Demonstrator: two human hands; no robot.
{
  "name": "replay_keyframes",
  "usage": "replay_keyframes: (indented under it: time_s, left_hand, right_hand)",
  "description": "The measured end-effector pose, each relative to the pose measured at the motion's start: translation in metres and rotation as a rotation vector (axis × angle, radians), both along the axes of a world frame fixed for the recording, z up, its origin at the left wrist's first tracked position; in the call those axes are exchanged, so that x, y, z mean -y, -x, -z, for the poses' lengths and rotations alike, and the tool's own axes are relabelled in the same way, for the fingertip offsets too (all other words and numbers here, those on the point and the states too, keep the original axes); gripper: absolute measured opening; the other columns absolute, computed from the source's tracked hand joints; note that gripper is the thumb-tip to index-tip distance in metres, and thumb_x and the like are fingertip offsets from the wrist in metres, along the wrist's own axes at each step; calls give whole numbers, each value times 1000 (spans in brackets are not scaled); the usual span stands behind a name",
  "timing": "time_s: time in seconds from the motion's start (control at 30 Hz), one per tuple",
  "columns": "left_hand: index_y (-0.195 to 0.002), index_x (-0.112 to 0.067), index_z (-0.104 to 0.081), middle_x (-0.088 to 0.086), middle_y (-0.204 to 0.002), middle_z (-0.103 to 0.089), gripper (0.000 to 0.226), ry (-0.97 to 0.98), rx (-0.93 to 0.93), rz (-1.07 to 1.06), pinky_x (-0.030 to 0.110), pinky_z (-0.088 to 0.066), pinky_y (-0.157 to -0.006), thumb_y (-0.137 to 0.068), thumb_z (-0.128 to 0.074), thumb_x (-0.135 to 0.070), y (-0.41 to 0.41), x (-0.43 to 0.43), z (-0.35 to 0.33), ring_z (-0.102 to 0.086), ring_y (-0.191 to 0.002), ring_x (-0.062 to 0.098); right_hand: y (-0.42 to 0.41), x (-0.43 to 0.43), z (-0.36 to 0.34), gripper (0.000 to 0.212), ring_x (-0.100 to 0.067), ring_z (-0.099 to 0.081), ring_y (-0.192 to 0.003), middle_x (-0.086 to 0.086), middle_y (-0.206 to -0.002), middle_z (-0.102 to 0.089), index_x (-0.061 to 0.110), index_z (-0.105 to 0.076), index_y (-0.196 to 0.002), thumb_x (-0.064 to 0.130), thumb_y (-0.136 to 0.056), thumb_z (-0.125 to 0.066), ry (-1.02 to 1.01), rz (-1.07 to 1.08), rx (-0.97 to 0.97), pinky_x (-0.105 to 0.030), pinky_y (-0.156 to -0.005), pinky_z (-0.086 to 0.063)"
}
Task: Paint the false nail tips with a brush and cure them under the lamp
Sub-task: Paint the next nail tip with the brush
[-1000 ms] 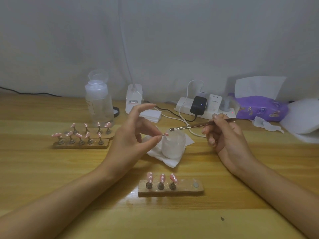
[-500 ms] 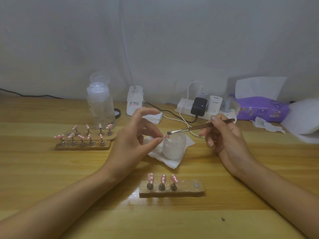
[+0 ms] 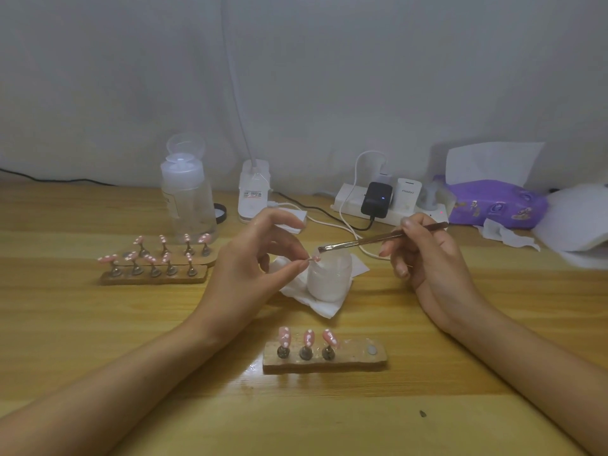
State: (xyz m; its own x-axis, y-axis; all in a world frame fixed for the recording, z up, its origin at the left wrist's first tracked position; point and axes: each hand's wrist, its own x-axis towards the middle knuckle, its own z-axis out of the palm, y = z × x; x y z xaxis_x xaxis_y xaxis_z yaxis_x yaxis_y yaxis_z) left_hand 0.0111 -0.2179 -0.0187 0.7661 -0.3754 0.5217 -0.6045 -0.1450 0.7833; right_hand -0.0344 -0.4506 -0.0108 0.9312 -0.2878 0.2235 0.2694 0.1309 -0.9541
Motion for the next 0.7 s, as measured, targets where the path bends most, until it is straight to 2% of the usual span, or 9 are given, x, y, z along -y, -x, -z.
replay_keyframes:
  time_s: [0.1, 0.23, 0.33, 0.5, 0.63, 0.7]
  left_hand:
    - [-106, -24, -60, -10, -87, -72, 32, -7, 2, -5, 40, -48, -65, -84, -76, -7, 1, 0, 0, -70, -89, 13]
    - [-100, -20, -63, -11, -90, -72, 24, -20, -11, -6, 47, -52, -67, -84, -76, -9, 0, -1, 0, -70, -90, 10]
    - [-99, -19, -63, -12, -90, -72, 23, -33, -4, -5, 48, -53, -67, -83, -77, -9, 0, -1, 0, -71, -90, 10]
    - [-97, -19, -64, -11, -91, -72, 22, -32, 9, 7, 44, -53, -66, -83, -76, -10, -1, -2, 1, -71, -91, 11]
    - [-97, -20, -63, -12, -92, -72, 22, -37, 20, 8, 38, -53, -65, -83, -76, -10, -2, -2, 2, -71, -92, 9]
    - [-97, -20, -63, -12, -91, -72, 22, -37, 20, 7, 35, -51, -65, -83, -76, -9, -2, -2, 3, -71, -92, 9]
  right_hand:
    - [1, -2, -1, 20, -12, -47, -45, -7, -68, -70, 18, -51, -78, 31, -93, -53, 47, -52, 12, -20, -45, -39]
    - [0, 0, 0, 23, -10, -44, -42, -6, -64, -69, 16, -49, -79, 19, -101, -47, 18, 29, -10, -19, -42, -34]
    - [1, -1, -1, 22, -9, -42, -40, -6, -65, -69, 17, -49, -78, 24, -99, -49, 41, -2, 25, -18, -39, -27]
    - [-2, 1, 2, 24, -10, -39, -38, -7, -66, -69, 16, -50, -78, 19, -102, -47, 51, 43, -3, -20, -40, -26]
    - [-1, 1, 2, 22, -10, -40, -39, -7, -67, -70, 18, -51, -78, 27, -97, -51, 62, -28, 48, -22, -40, -24]
    - [-2, 1, 3, 23, -10, -39, -38, -8, -67, -70, 18, -51, -77, 24, -99, -50, 75, -10, 28, -21, -40, -26]
